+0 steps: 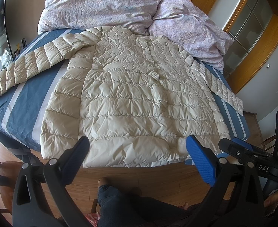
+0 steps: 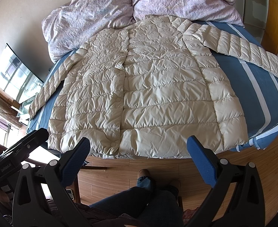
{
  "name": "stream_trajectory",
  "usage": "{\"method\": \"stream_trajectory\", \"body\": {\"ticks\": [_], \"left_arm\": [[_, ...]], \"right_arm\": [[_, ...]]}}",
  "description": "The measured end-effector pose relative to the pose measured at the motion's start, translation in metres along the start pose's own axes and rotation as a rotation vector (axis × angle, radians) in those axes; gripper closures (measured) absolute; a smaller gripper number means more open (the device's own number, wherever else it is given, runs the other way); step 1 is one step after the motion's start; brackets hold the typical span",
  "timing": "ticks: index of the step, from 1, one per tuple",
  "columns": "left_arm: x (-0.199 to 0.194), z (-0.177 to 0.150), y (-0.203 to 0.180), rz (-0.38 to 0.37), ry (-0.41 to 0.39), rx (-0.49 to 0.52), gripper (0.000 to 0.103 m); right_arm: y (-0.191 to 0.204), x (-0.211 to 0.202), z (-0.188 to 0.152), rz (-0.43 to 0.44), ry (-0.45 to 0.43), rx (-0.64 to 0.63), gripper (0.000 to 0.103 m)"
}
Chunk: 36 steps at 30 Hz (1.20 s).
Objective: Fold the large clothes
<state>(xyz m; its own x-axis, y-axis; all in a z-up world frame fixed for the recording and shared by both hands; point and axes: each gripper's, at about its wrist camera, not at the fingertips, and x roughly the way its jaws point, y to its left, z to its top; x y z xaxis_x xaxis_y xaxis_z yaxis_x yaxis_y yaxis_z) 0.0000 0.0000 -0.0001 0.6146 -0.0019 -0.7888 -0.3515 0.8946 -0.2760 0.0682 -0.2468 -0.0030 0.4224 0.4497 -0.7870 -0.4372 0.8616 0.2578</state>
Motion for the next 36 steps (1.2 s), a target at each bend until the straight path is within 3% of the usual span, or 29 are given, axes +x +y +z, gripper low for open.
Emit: {"method": "stream_trajectory", "body": {"ticks": [36], "left_arm": [[0.0001, 0.0001, 0.0001, 0.0, 0.001, 0.0, 0.002]], "right_arm": [[-0.0033, 0.0014, 0.0003, 0.002, 0.0, 0.001, 0.001]]}}
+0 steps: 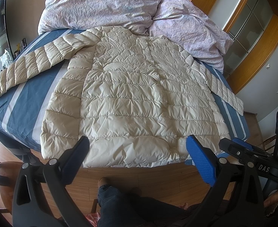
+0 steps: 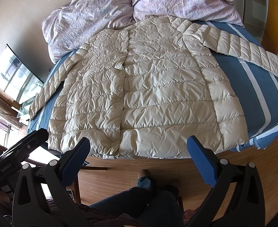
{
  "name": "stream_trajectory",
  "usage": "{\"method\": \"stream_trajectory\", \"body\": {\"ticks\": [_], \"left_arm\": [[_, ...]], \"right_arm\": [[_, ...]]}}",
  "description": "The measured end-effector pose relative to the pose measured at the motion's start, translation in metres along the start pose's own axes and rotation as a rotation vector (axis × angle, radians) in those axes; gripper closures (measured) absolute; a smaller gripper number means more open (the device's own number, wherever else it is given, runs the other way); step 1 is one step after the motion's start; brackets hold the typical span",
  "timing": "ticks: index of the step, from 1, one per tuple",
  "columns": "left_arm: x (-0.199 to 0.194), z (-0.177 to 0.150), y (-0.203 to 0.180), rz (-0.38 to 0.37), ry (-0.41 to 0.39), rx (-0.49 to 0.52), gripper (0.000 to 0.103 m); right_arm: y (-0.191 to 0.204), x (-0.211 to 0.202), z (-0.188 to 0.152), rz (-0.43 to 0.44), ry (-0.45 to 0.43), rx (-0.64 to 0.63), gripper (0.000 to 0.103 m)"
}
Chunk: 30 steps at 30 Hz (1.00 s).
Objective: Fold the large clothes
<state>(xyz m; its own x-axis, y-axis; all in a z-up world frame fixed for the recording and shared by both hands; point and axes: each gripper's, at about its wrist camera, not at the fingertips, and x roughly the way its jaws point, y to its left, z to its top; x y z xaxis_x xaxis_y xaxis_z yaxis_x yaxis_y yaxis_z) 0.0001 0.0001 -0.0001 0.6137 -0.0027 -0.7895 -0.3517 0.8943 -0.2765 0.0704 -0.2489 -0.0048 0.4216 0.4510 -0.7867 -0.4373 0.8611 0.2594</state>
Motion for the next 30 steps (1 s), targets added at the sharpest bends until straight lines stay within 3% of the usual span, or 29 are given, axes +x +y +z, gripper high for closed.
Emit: {"method": "stream_trajectory", "body": {"ticks": [11, 16, 22, 30], "left_arm": [[0.001, 0.0, 0.0, 0.002, 0.005, 0.001, 0.002], [0.016, 0.013, 0.002, 0.02, 0.016, -0.019, 0.002], [0.038, 0.031, 0.011, 0.063, 0.032, -0.038, 0.002], [0.066, 0.063, 0.014, 0.137, 0.038, -0.036, 0.002]], "right_arm": [[-0.003, 0.001, 0.002, 0.003, -0.005, 0.008, 0.001], [-0.022, 0.011, 0.023, -0.016, -0.035, 0.036, 0.001], [-0.08, 0.025, 0.06, -0.062, -0.042, 0.171, 0.001], [-0.178, 0.04, 0.114, -0.226, -0.088, 0.302, 0.001]]}}
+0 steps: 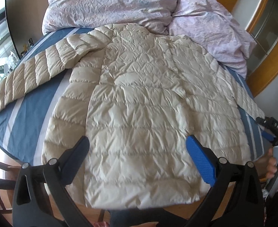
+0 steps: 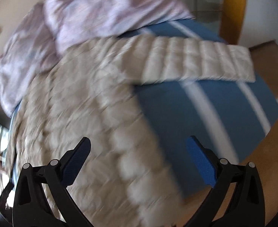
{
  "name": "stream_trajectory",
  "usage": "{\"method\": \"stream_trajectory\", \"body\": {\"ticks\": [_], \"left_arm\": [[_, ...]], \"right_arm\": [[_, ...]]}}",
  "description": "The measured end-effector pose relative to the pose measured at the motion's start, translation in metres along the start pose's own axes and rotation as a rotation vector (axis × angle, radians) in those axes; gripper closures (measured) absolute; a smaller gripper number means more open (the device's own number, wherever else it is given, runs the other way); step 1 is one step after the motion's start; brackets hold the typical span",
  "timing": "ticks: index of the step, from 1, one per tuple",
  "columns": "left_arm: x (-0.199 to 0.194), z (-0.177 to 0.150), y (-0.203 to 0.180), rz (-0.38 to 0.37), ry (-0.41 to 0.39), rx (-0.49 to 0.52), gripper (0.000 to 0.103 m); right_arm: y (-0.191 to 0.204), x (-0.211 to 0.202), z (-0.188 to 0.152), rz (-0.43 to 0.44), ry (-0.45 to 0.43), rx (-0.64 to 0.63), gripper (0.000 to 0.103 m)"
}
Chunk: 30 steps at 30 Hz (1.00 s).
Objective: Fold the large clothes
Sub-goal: 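Grasp the cream jacket's sleeve cuff with the right gripper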
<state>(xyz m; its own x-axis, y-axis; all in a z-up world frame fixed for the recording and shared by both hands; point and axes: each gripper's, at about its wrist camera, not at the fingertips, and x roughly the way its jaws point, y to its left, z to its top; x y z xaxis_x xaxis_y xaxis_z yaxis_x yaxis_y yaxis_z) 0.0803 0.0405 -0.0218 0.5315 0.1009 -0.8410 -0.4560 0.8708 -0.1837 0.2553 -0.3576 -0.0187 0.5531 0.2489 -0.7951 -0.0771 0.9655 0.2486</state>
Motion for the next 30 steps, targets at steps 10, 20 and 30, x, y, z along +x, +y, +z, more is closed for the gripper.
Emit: {"method": "stream_trajectory", "body": {"ticks": [10, 20, 30], "left_arm": [[0.026, 0.016, -0.005, 0.009, 0.047, -0.028, 0.002], [0.031, 0.023, -0.009, 0.005, 0.064, -0.04, 0.002], [0.028, 0.031, -0.006, -0.014, 0.055, -0.038, 0.002]], "right_arm": [[-0.152, 0.046, 0.1, -0.239, -0.02, 0.324, 0.018], [-0.238, 0.069, 0.124, -0.324, 0.032, 0.543, 0.036], [-0.23, 0.072, 0.12, -0.262, -0.007, 0.531, 0.095]]}}
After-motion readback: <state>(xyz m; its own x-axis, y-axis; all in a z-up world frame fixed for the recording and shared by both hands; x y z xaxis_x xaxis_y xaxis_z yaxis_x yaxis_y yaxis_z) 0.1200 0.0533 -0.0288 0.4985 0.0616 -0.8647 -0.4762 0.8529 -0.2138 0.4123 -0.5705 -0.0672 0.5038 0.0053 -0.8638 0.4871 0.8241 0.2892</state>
